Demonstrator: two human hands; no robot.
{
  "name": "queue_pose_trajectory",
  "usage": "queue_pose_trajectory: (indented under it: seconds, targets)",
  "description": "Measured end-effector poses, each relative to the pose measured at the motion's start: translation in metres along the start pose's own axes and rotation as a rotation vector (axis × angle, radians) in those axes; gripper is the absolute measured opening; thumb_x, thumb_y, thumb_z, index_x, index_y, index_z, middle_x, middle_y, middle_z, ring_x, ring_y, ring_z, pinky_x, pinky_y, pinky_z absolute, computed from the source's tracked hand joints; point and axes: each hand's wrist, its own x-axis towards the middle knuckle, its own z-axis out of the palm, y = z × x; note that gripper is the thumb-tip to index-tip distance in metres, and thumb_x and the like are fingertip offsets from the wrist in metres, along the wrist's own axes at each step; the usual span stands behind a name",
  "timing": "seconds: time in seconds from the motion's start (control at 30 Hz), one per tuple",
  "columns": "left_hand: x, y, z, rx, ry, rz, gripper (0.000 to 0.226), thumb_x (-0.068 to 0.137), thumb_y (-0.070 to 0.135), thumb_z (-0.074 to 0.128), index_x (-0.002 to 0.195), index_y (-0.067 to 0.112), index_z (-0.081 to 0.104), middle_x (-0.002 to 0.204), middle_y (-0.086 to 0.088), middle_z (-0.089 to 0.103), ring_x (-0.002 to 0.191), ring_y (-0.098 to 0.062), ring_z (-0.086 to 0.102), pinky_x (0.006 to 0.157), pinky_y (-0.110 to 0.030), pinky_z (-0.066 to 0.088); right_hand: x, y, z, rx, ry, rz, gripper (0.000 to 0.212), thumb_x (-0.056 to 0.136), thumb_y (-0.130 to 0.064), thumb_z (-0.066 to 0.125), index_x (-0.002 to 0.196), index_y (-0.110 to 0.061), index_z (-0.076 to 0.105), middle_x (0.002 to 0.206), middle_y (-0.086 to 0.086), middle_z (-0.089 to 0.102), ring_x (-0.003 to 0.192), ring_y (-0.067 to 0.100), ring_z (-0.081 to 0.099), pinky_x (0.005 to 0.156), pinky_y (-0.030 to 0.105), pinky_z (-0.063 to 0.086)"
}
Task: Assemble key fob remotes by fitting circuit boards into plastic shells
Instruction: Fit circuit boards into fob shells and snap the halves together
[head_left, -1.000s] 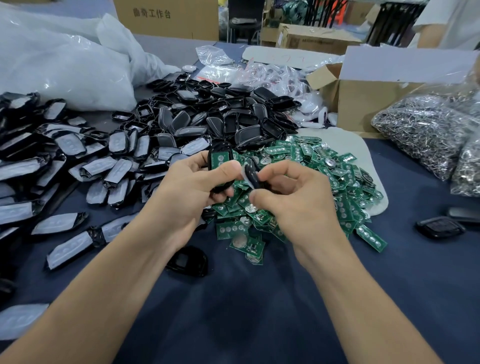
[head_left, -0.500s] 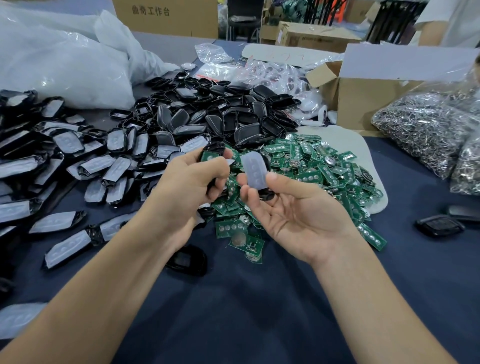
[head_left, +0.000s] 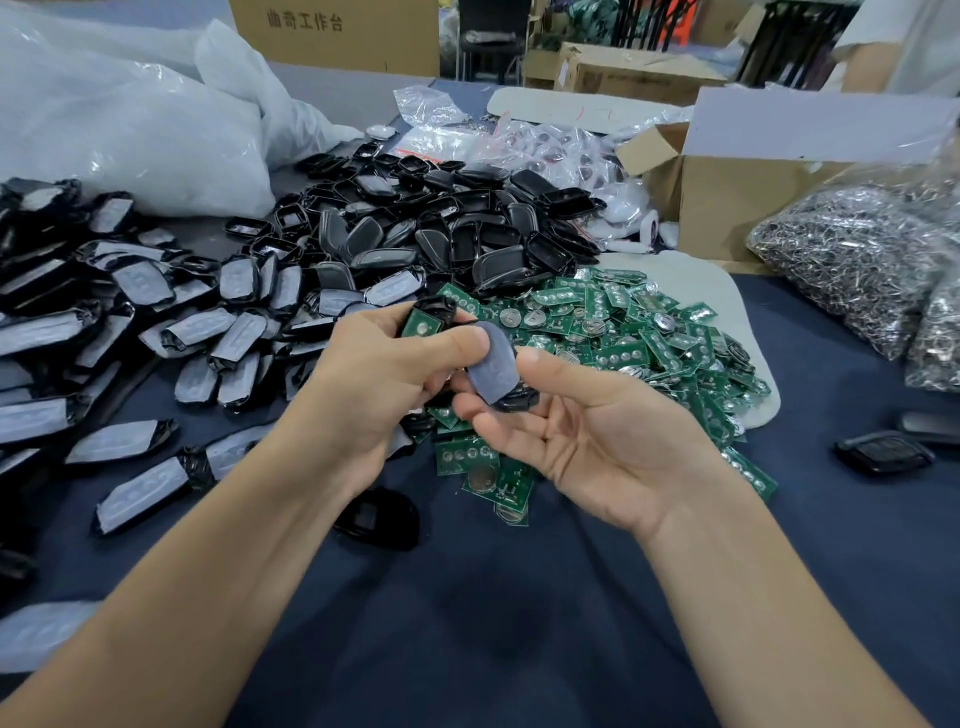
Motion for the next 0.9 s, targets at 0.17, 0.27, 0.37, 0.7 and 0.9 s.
queue_pose_trajectory:
  seconds: [0.17, 0.27, 0.37, 0.7, 0.9]
  targets:
    - [0.002, -0.002, 0.000, 0.063, 0.151, 0.105, 0.015, 0.085, 0.009, 0.080, 0.074, 0.014, 0.071, 0.050, 0.012, 0.047, 0.043, -0.005, 0.039, 0.043, -0.014, 0.035, 0.001, 0.001, 0.004, -0.139, 0.131, -0.171, 0.043, 0.081, -0.004, 0.073, 0.122, 0.002, 0.059, 0.099, 0.022, 0.077, 0.086, 0.031, 0.078, 0.070, 0.034, 0.064]
    - [0.001, -0.003, 0.000, 0.123, 0.158, 0.146, 0.021, 0.082, 0.013, 0.083, 0.067, 0.021, 0.071, 0.052, 0.014, 0.050, 0.046, -0.005, 0.041, 0.045, -0.017, 0.036, 0.003, 0.006, 0.008, -0.287, 0.272, -0.291, 0.021, 0.092, 0.010, 0.066, 0.104, -0.007, 0.061, 0.084, 0.016, 0.077, 0.072, 0.026, 0.078, 0.064, 0.029, 0.062]
    - [0.001, -0.005, 0.002, 0.106, 0.116, 0.121, 0.020, 0.081, 0.017, 0.084, 0.067, 0.022, 0.071, 0.052, 0.012, 0.049, 0.046, -0.006, 0.040, 0.045, -0.015, 0.036, 0.004, 0.010, 0.010, -0.369, 0.346, -0.357, 0.018, 0.095, 0.010, 0.061, 0.096, -0.008, 0.063, 0.074, 0.013, 0.076, 0.061, 0.023, 0.075, 0.057, 0.026, 0.060]
    - [0.003, -0.006, 0.002, 0.201, 0.126, 0.100, 0.037, 0.069, 0.015, 0.078, 0.048, 0.021, 0.048, 0.049, 0.003, 0.041, 0.048, -0.017, 0.029, 0.043, -0.025, 0.026, 0.008, 0.013, 0.007, -0.514, 0.395, -0.446, 0.017, 0.090, 0.004, 0.065, 0.081, -0.010, 0.068, 0.068, 0.012, 0.074, 0.057, 0.026, 0.072, 0.054, 0.031, 0.059]
    - [0.003, -0.007, 0.003, 0.192, 0.101, 0.098, 0.042, 0.076, 0.024, 0.081, 0.047, 0.021, 0.051, 0.047, 0.004, 0.044, 0.045, -0.013, 0.033, 0.044, -0.019, 0.030, 0.009, 0.013, 0.005, -0.507, 0.395, -0.452, 0.023, 0.091, 0.011, 0.061, 0.080, -0.008, 0.066, 0.064, 0.010, 0.072, 0.053, 0.028, 0.071, 0.051, 0.031, 0.058]
